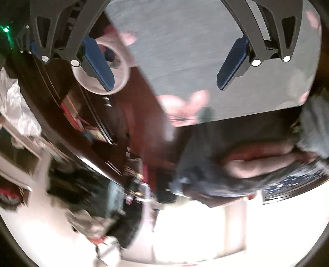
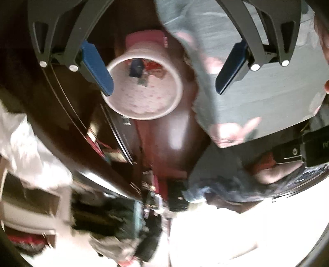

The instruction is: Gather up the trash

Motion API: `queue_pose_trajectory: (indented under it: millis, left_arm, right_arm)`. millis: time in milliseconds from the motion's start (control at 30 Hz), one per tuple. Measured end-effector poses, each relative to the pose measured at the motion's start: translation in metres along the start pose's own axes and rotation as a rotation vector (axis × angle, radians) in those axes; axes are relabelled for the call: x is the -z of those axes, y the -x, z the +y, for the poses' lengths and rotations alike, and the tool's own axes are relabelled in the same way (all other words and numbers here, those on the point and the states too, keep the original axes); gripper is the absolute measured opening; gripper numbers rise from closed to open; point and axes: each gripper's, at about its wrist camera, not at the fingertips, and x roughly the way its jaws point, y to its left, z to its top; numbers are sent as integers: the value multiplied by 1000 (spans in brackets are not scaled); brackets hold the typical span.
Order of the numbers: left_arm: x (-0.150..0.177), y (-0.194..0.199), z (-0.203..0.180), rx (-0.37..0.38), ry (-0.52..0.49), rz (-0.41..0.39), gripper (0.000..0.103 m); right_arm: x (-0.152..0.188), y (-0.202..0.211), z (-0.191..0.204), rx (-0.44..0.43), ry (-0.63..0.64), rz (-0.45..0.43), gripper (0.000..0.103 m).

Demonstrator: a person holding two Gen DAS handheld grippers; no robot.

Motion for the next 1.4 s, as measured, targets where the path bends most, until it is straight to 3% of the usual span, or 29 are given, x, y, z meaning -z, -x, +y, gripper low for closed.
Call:
queue_pose_trajectory:
  millis: [267,500,700,933,1233,1400]
  left_arm:
    - [22,102,105,-227,129,-130,99]
    - [45,179,149,-365,170,-213,99]
    - [59,227,171,-378,183,-263,99]
    - [67,261,193,-336,239,-298,99]
    - [70,296,190,-294,246,-363,99]
    - [71,309,184,-317,233,-398,99]
  right_arm:
    - [-2,66,77,-182,82,-61,100]
    - [-15,140,135,-319,156,-161,100]
    - [-20,186,164,-360,200,-217,100]
    - [-21,219,173,-368,222,-255,100]
    - [-16,256,173,-348,231,-322,100]
    - [-14,265,170,-334,231,-341,100]
